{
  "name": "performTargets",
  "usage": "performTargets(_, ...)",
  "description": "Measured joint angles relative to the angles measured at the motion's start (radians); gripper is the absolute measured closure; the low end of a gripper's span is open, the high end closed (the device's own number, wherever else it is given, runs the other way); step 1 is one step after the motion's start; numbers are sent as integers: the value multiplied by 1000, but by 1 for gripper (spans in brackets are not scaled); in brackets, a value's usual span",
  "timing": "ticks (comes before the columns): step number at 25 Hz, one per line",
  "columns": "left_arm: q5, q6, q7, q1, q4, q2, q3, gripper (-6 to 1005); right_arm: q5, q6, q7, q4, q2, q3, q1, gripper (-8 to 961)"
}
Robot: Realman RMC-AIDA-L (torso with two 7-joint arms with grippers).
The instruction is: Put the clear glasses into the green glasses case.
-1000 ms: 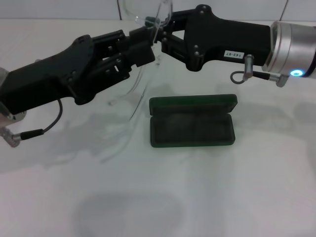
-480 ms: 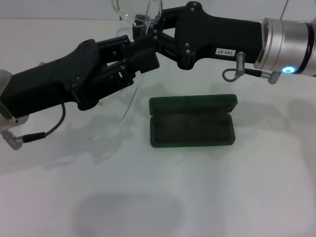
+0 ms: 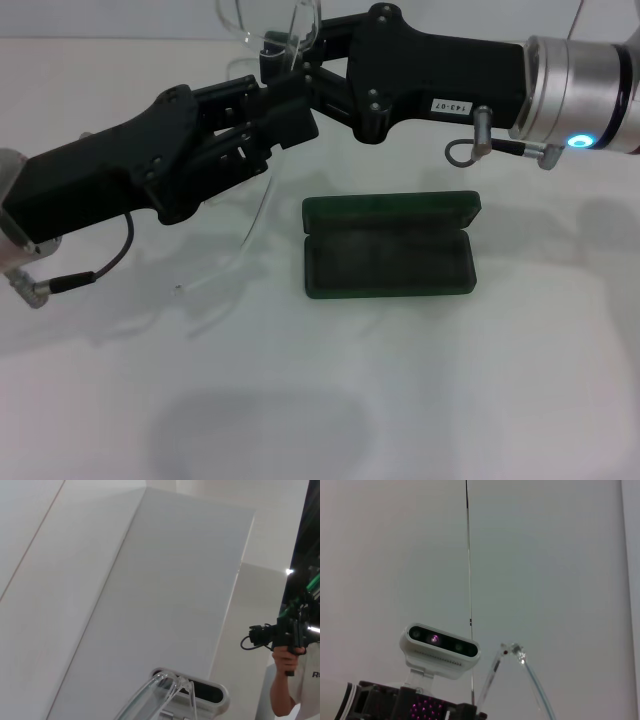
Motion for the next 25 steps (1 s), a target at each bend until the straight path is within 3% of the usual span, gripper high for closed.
performTargets(25,-7,-2,28,-12,-31,3,-2,690,10,-1,-10,-5,0,-45,6,842)
